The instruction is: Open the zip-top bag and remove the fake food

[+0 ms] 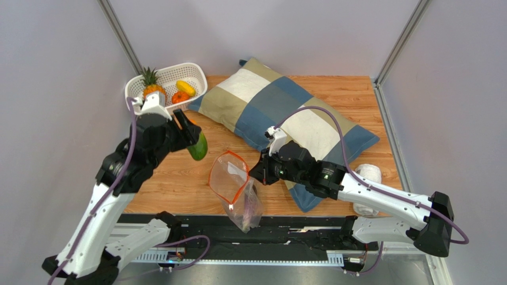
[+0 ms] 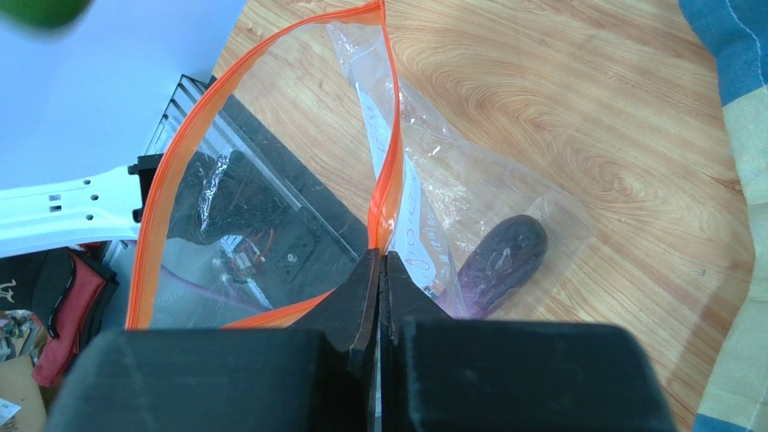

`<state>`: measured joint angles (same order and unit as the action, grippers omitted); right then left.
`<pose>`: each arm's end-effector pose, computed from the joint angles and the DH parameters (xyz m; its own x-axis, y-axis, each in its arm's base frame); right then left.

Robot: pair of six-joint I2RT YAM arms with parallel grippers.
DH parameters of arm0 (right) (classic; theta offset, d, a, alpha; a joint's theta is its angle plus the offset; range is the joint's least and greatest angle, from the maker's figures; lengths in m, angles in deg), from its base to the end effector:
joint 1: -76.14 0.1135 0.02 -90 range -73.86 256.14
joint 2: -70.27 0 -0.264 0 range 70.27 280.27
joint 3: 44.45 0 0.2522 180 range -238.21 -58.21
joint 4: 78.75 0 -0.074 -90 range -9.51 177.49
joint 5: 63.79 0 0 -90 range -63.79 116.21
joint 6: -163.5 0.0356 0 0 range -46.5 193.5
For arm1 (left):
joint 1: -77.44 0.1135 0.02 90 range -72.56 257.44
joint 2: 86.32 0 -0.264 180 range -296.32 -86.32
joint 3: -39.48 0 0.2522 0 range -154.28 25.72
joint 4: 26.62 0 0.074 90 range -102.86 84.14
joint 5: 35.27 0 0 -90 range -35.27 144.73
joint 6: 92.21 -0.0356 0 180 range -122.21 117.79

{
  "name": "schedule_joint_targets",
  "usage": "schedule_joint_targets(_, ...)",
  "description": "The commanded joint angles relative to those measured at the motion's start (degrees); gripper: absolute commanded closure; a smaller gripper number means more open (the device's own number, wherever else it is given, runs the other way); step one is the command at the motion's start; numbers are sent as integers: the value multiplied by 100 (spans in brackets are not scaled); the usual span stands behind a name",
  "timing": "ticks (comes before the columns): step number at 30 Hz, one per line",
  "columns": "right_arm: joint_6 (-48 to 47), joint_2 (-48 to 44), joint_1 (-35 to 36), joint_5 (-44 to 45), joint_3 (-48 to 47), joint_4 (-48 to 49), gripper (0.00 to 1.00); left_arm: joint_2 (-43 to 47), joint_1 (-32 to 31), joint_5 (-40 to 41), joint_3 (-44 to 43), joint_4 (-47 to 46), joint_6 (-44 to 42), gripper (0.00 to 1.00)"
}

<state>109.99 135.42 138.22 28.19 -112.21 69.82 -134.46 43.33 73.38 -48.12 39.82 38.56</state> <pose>0.1214 0.2265 0.3117 -0.6982 -0.0483 -0.7143 -0.5643 0.6510 0.5076 0.1178 -0.0660 0.4215 -0.4774 -0.4240 -0.7697 -0.0216 0.8813 -0.4721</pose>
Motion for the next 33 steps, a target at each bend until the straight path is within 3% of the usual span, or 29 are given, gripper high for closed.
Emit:
schedule_joint_targets(1, -177, -292, 23, 92, -137, -52, 100, -1073, 1378, -969, -525, -943, -887, 100)
schedule_joint_targets(7, -309, -415, 23, -119, -32, 9, 100, -2312, 2601, -1311, -604, -2604, -1255, 100)
schedule_joint_targets(14, -599, -433, 23, -522, -198, -17, 100, -4558, 3647, -1819, -1841, -3887, -1537, 100)
schedule_joint_targets(23, -828, -353, 14, -646, -480, 44, 100, -7706, 4342, -1944, -4733, -3432, -1660, 100)
schedule_joint_targets(29, -889, -336, 14, -594, -542, 44, 100, -9114, 4413, -2173, -6246, -3195, -1906, 100)
schedule_joint_targets(33, -933, -231, -30, -505, -603, 36, 100, -9389, 4474, -2226, -6370, -3203, -1819, 84)
